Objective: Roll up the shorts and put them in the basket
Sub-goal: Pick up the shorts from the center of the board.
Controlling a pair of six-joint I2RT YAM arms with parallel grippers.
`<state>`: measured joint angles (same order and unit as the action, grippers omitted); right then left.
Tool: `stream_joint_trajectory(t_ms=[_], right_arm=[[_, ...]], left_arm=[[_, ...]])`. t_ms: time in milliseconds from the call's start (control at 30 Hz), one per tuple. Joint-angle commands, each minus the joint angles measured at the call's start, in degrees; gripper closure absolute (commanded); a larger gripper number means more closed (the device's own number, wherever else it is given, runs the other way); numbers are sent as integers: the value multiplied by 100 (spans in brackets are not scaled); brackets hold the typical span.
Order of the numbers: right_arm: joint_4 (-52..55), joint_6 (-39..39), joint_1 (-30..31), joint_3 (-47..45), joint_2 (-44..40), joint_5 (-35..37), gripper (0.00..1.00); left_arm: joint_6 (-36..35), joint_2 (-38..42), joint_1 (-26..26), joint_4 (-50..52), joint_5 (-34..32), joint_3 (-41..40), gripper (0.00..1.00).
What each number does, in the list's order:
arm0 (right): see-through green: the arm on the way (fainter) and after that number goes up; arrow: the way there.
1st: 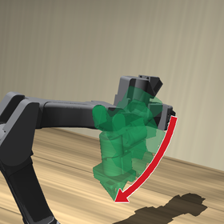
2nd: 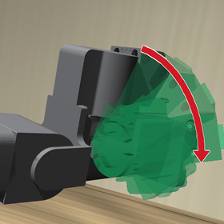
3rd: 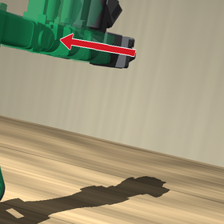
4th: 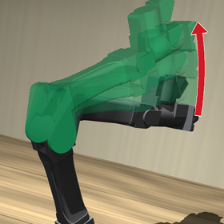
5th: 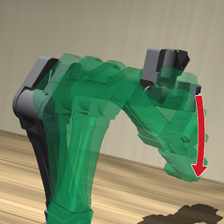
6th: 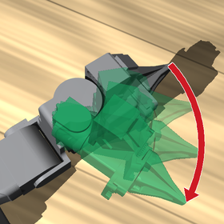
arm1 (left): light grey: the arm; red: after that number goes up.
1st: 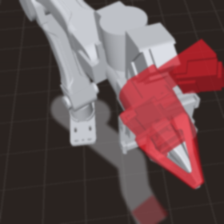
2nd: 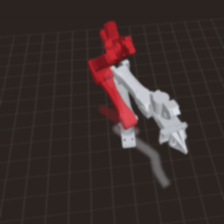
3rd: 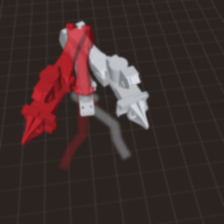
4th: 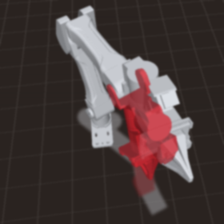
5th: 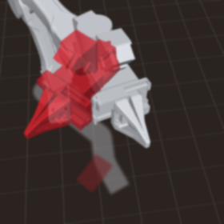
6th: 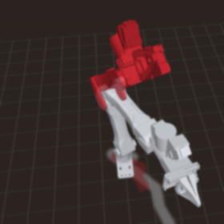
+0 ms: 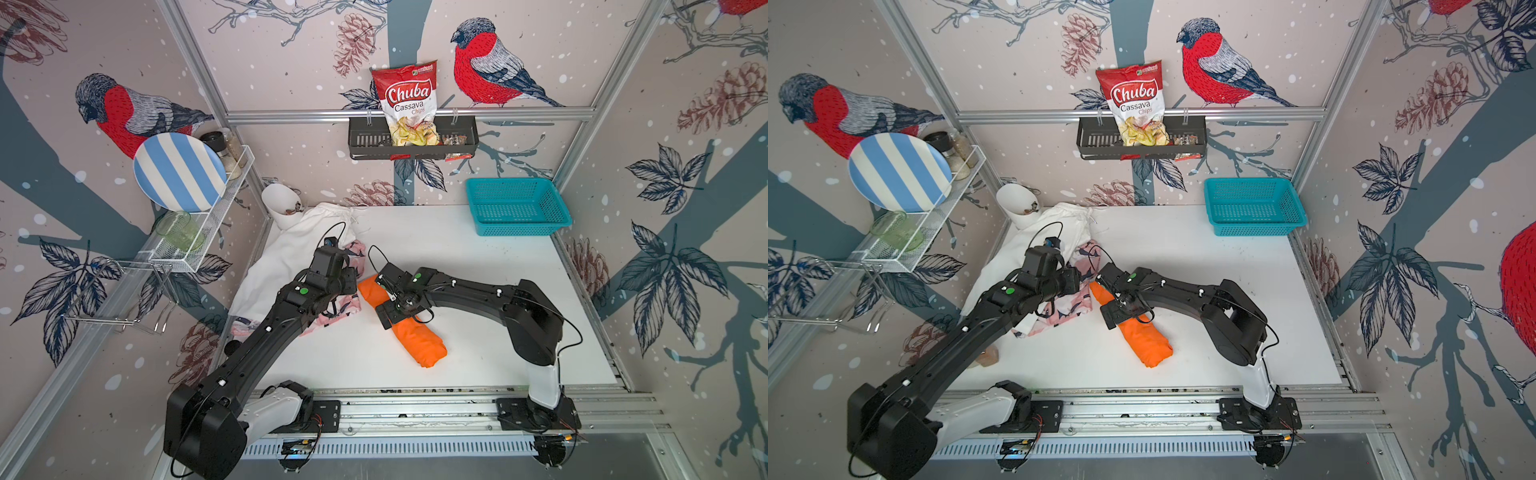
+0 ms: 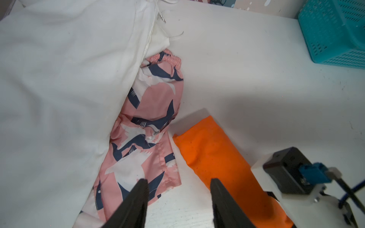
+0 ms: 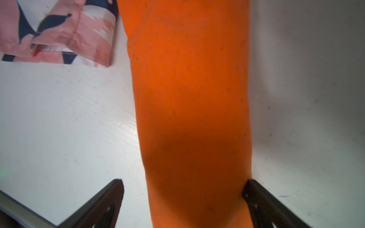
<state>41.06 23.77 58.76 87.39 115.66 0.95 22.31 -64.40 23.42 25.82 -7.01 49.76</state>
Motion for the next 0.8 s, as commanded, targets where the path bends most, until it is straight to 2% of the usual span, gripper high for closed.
stream_joint_trajectory(t_ms=[0,233,500,767], right_arm=[[297,-82,-61,174,234,89,3],[498,-104,-172,366,525,8,9],[812,-336,-129,419,799,-468,5],[1307,-199,-83,593,862,194,6]], left_arm=[[47,24,-22,-378,237,-62,45],[-329,268,-22,-165,-34,60,45],[-430,375,-107,-180,142,-46,45],[-506,300,-125,-186,224,-58,45]])
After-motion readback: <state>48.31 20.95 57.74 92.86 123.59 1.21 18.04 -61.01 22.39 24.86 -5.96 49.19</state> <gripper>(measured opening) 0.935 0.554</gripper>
